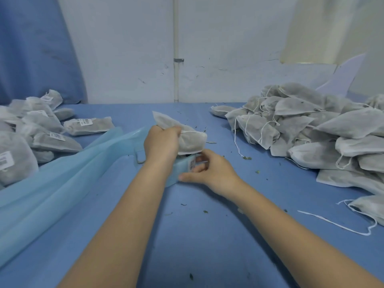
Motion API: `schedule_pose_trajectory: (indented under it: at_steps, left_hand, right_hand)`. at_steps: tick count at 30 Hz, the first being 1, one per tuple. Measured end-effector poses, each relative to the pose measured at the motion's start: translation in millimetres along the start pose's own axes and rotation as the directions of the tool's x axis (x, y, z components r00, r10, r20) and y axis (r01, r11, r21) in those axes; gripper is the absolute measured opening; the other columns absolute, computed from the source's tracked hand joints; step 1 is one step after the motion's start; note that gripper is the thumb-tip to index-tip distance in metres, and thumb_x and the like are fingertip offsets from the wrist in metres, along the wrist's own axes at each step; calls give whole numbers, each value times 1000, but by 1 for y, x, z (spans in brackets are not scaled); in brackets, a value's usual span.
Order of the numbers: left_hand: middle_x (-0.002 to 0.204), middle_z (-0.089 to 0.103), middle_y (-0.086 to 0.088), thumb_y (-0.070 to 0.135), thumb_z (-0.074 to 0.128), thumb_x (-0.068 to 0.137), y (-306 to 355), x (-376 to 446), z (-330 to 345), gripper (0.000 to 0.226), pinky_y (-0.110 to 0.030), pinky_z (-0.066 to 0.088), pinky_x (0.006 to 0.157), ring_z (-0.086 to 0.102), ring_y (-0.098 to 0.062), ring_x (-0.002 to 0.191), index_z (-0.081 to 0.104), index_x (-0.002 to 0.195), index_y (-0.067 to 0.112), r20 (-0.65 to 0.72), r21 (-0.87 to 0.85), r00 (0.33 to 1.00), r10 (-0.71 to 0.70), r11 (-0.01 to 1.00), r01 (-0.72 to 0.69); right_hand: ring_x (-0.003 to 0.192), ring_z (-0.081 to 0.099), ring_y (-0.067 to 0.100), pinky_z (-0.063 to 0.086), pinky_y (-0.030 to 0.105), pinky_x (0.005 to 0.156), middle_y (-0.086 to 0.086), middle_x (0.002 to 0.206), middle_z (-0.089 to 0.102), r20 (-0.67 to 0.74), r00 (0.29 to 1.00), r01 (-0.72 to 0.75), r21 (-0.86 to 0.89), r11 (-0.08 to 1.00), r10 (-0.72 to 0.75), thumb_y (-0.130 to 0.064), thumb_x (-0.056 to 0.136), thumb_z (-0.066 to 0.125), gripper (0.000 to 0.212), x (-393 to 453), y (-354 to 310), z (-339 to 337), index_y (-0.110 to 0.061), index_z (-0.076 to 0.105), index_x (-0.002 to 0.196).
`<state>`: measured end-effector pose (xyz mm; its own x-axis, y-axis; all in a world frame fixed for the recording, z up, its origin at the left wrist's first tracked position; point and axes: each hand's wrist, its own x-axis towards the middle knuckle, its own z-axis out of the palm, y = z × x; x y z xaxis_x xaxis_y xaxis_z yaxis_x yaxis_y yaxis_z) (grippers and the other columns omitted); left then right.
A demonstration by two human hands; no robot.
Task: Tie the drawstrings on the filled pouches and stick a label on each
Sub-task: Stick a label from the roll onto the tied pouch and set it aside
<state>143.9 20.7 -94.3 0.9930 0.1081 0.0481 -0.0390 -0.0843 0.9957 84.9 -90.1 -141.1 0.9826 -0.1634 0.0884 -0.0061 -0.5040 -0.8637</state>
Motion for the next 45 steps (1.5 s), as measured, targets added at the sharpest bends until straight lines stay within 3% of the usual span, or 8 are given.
schedule_pose_trajectory:
  at_steps: [3, 14, 23, 30, 36, 40, 43, 45]
  left_hand:
    - [99, 58, -4, 24, 61, 86, 0, -1, 0, 18, -29, 37, 74, 54, -25, 93, 52, 97, 12, -1, -22, 1000, -9, 1000, 9]
    - [98, 58, -3, 22, 61, 86, 0, 0, -2, 16, -30, 39, 75, 54, -24, 92, 51, 95, 12, 17, -53, 999, -28, 998, 29]
    - [96, 55, -2, 23, 60, 87, 0, -1, 0, 17, -29, 37, 73, 51, -23, 89, 49, 94, 13, 0, -54, 999, -38, 998, 38]
    - [100, 57, -5, 24, 60, 86, -1, -1, 1, 18, -31, 40, 77, 53, -25, 94, 50, 96, 12, 0, -28, 999, -36, 999, 36]
    - [101, 57, -5, 24, 59, 86, -2, 1, 2, 19, -30, 39, 73, 53, -25, 91, 52, 98, 11, -4, -27, 999, -37, 999, 36]
    - [101, 56, -4, 24, 60, 87, -2, 0, 3, 19, -27, 38, 67, 51, -23, 88, 51, 98, 12, -11, -31, 999, -32, 999, 32]
    - [101, 55, -4, 25, 60, 87, -3, -1, 2, 19, -30, 38, 76, 51, -25, 92, 50, 97, 13, -5, -24, 999, -36, 999, 36]
    - [100, 55, -3, 26, 60, 87, -2, -3, 1, 19, -30, 37, 75, 51, -24, 92, 49, 97, 13, -1, -39, 999, -43, 998, 43]
  right_hand:
    - [72, 65, 3, 43, 12, 73, -1, 90, 72, 7, 999, 37, 9, 999, -37, -11, 77, 78, 37, -6, 4, -8, -17, 67, 111]
    - [62, 57, -13, 38, 1, 64, -12, 71, 67, -282, 957, 61, -37, 997, -69, -19, 72, 82, 11, 3, 8, 2, -21, 74, 80]
    - [56, 52, -6, 40, 9, 59, -14, 62, 62, -290, 952, 57, -143, 988, -96, -29, 70, 84, 22, 0, 6, 0, -22, 64, 63]
    - [70, 58, 16, 47, 28, 74, -3, 69, 64, -207, 945, 187, -296, 937, -254, -24, 79, 78, 24, -7, 4, 4, -11, 61, 68]
    - [76, 64, 12, 44, 12, 71, 3, 86, 73, -77, 971, 203, -217, 955, -225, -22, 73, 82, 20, -16, 9, -8, -9, 67, 72]
    - [90, 65, 17, 47, 23, 82, 9, 91, 72, 8, 975, 219, -195, 956, -222, -23, 77, 80, 15, -25, 9, -12, -11, 71, 79]
    - [89, 60, 0, 44, 20, 76, 1, 99, 66, 156, 962, 256, -234, 938, -223, -31, 79, 78, 10, -32, 6, -14, -26, 70, 76]
    - [106, 53, -7, 41, 14, 85, -5, 127, 57, 223, 960, 219, -214, 952, -171, -35, 80, 76, 14, -36, -1, -19, -35, 65, 72]
